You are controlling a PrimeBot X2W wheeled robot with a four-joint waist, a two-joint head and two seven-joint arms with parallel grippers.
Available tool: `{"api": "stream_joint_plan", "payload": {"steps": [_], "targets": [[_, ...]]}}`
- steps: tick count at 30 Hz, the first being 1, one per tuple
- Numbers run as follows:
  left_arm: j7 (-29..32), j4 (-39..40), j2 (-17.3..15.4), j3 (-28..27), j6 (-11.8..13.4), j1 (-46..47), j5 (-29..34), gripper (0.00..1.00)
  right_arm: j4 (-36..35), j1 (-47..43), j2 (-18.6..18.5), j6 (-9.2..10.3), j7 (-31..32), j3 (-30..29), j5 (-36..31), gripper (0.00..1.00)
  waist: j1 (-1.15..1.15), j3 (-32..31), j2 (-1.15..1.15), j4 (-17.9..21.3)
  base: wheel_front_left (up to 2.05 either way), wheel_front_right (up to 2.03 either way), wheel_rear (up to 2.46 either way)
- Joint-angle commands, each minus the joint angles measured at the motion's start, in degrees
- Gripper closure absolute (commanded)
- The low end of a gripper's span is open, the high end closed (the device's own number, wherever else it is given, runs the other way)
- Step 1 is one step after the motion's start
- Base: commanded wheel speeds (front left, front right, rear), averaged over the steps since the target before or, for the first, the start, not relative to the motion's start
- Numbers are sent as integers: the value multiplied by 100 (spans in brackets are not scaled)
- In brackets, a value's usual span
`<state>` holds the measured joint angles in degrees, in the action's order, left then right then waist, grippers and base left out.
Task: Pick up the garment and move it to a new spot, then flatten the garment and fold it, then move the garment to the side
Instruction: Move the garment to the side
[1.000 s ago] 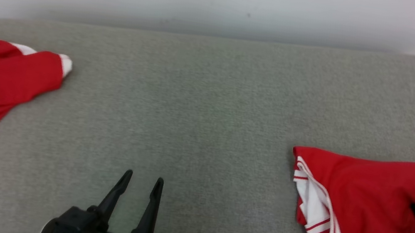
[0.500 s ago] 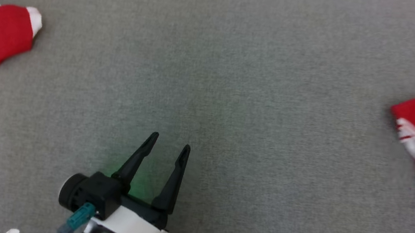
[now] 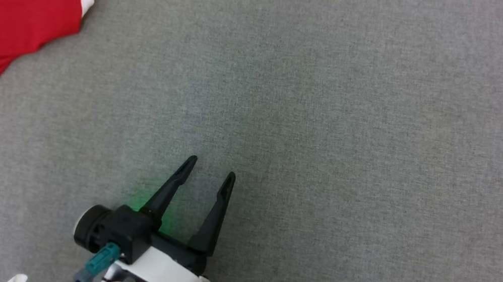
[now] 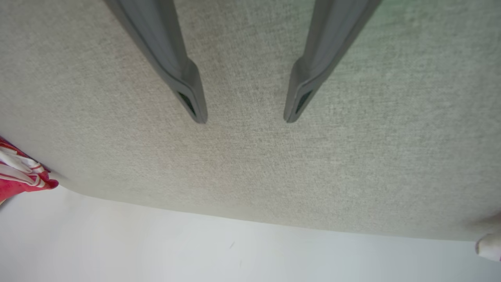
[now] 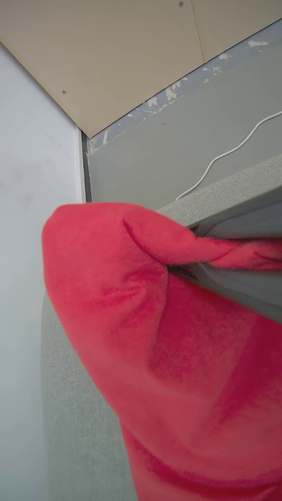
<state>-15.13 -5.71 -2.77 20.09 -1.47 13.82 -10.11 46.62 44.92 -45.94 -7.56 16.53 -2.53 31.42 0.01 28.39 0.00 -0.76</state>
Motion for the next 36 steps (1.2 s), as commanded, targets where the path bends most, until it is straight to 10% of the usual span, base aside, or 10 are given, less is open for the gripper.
{"api": "stream_joint_plan", "payload": {"steps": [1, 3, 4, 5, 18, 36], "targets": [[0, 3, -23, -22, 14, -18, 57, 0, 100, 76, -62, 15, -30, -70, -66, 100, -1, -30, 0, 0, 0, 0, 0], [0, -7, -23, -34, 22, -78, 66, 0, 344, 109, -10, 15, -27, -224, -227, 100, -1, -85, 0, 25, 0, 0, 0], [0, -14, -23, -39, 22, -104, 71, 0, 469, 120, 15, 15, -33, -294, -339, 64, -1, -116, 0, 41, 0, 0, 0], [-1, -24, -23, -40, 15, -116, 77, 0, 591, 140, 35, 15, -45, -354, -469, 0, -1, -152, 0, 57, 0, 0, 0], [0, -52, -23, -77, 122, -452, -193, 0, 307, -239, 827, 15, -1230, -449, -1530, 0, -1, -1009, 0, 287, 0, 0, 0], [0, -5, -24, -577, 301, -1673, -438, 0, -1848, -3272, 2386, 15, -2835, -780, -2218, 0, -1, -2630, 0, 122, 0, 0, 0]]}}
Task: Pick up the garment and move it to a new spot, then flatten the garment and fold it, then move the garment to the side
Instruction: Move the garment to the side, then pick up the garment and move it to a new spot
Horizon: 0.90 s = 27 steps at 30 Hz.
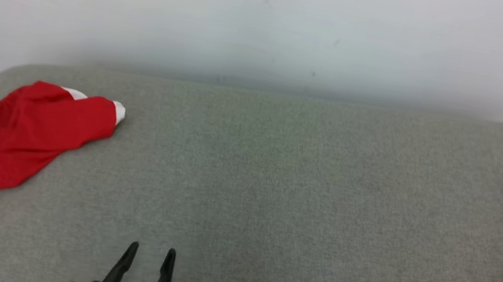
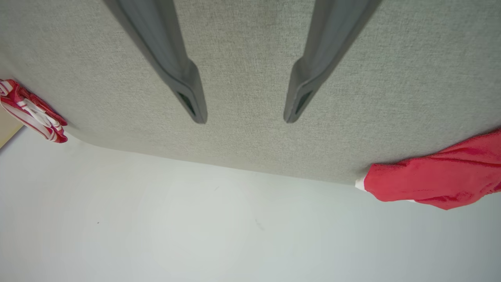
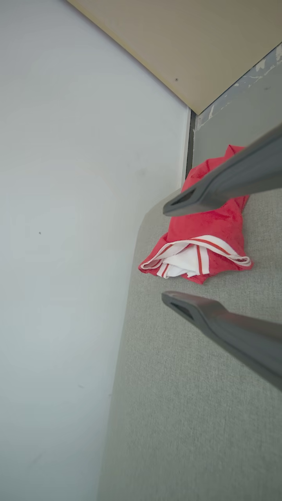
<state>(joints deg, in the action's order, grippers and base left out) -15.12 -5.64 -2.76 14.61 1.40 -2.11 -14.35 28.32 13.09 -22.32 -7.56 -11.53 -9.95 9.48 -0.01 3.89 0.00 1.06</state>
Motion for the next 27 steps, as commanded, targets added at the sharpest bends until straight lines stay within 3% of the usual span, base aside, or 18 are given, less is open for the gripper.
{"api": "stream_joint_plan", "payload": {"steps": [1, 9, 14, 27], "targets": [[-1, -16, -25, -60, 13, -142, -12, 0, -152, -250, 113, 15, -99, -76, -119, 0, 1, -243, 0, -71, 0, 0, 0], [-2, -82, -24, -250, -57, -482, 93, 0, -975, -1343, 923, 14, -362, 156, 19, 0, 1, -541, 0, -143, 0, 0, 0], [-2, -122, -24, -350, -74, -638, 117, 0, -1336, -1775, 1232, 14, -362, 365, 114, 0, 1, -698, 0, -114, 0, 0, 0], [-2, -105, -24, -375, -79, -645, 111, 0, -1401, -2009, 1414, 15, -365, 668, 84, 0, 1, -786, 0, -88, 0, 0, 0]]}}
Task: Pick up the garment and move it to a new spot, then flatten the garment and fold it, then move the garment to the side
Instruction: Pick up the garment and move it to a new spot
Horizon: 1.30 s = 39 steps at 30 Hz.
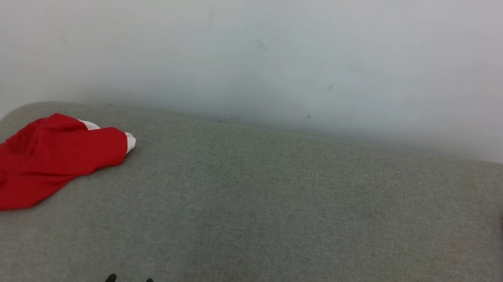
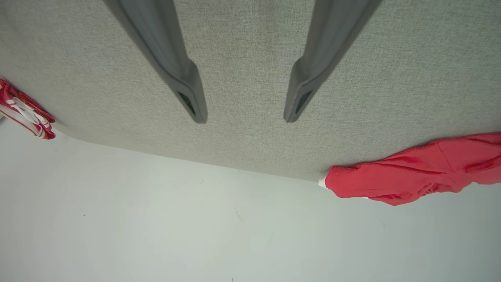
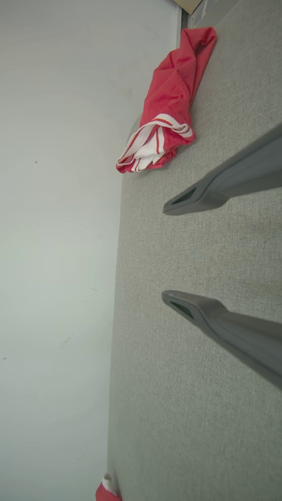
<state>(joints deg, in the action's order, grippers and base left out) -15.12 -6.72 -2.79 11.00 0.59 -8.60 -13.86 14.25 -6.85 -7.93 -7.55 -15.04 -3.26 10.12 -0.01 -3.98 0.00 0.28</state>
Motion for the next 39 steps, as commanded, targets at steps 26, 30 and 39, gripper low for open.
{"api": "stream_joint_plan", "payload": {"steps": [26, 30, 39], "targets": [[-1, 19, -22, -136, -118, -166, 301, 0, 75, -134, 190, 13, -16, 400, 196, 0, 1, -204, 0, -1915, 0, 0, 0], [-2, 50, -22, -225, -150, -218, 357, 0, 94, -101, 224, 14, -15, 461, 198, 0, 1, -224, 0, -2168, 0, 0, 0], [-2, 117, -22, -347, -182, -288, 359, 0, 152, -104, 296, 13, -8, 596, 244, 0, 1, -222, 0, -2518, 0, 0, 0]]}}
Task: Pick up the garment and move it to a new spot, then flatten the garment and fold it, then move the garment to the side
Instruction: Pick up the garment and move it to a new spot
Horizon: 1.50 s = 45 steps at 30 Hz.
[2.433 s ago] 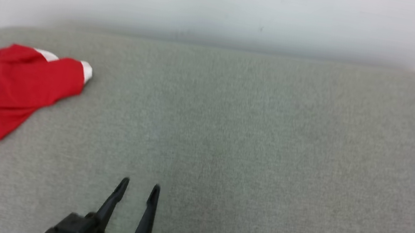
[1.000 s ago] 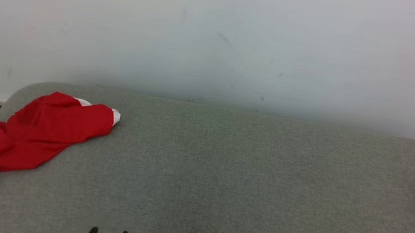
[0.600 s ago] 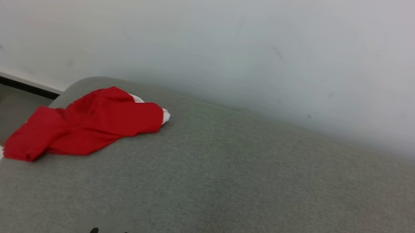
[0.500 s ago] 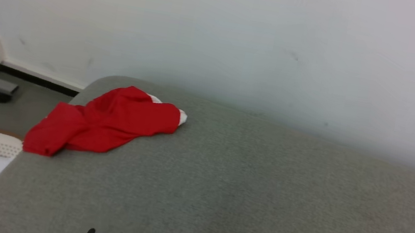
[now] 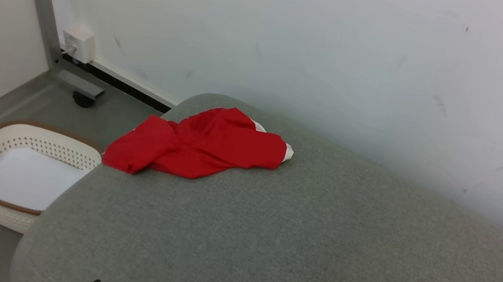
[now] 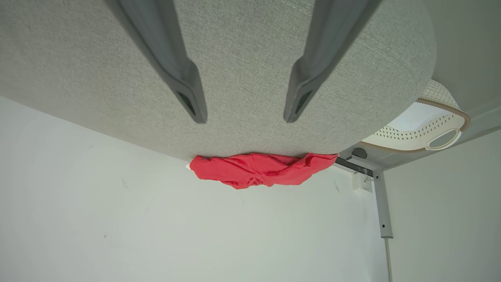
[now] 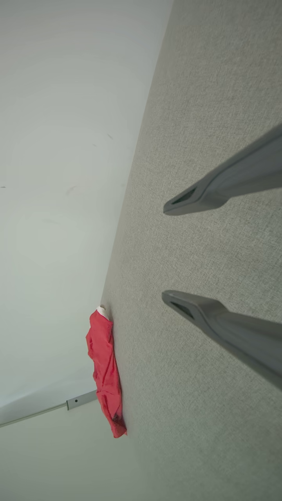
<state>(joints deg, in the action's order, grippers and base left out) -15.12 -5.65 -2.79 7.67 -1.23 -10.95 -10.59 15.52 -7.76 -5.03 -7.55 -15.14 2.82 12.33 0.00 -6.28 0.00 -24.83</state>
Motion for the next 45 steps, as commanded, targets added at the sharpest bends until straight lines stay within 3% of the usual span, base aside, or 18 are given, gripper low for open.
{"api": "stream_joint_plan", "payload": {"steps": [1, 10, 18, 23, 34, 45], "targets": [[-2, 20, -22, -22, 3, -56, 18, 0, 21, -8, 7, 13, 3, -2, 16, 0, 0, 28, 0, -9, 0, 0, 0], [-2, 96, -22, -259, 10, 236, -142, 0, -62, 50, -165, 13, 2, -19, 9, 0, 0, 368, 0, 186, 0, 0, 0], [-2, -248, -107, -622, -252, 1508, -237, 0, -360, 507, -726, 13, 3, -93, -37, 0, 0, 1515, 0, 503, 0, 0, 0], [89, -893, -335, -665, -385, 2790, -335, 0, -619, 818, -1114, 13, 3, -283, 19, 0, 0, 2262, 0, 595, 0, 0, 0], [1318, -2239, -864, -527, -526, 5666, -504, 0, -1427, 1348, -1977, 15, 173, -563, 87, 0, 0, 3887, 0, 783, 0, 0, 0], [2039, -4289, -1084, -529, -486, 7276, -647, 0, -1961, 1078, -2220, 21, 471, -877, 170, 0, 0, 4572, 0, 1162, 0, 0, 0]]}}
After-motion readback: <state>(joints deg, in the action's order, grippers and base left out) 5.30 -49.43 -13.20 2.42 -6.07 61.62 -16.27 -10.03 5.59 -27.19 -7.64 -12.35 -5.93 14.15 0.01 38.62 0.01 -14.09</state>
